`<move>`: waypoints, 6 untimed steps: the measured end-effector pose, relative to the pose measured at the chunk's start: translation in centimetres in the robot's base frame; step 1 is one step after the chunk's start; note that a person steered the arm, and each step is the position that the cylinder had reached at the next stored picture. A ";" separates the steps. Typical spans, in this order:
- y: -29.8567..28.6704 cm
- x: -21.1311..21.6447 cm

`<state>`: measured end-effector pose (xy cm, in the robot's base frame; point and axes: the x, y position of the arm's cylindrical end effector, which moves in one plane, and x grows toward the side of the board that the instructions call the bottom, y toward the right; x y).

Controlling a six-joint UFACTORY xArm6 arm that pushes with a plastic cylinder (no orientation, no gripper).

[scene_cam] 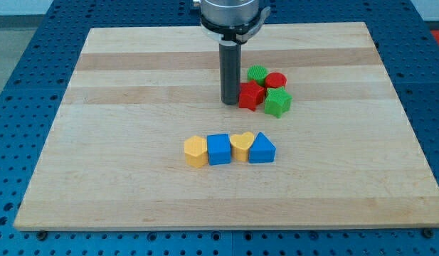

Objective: Point your arm to the yellow hexagon

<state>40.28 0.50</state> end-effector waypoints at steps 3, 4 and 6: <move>-4.8 3.6; -8.3 5.2; -10.9 10.9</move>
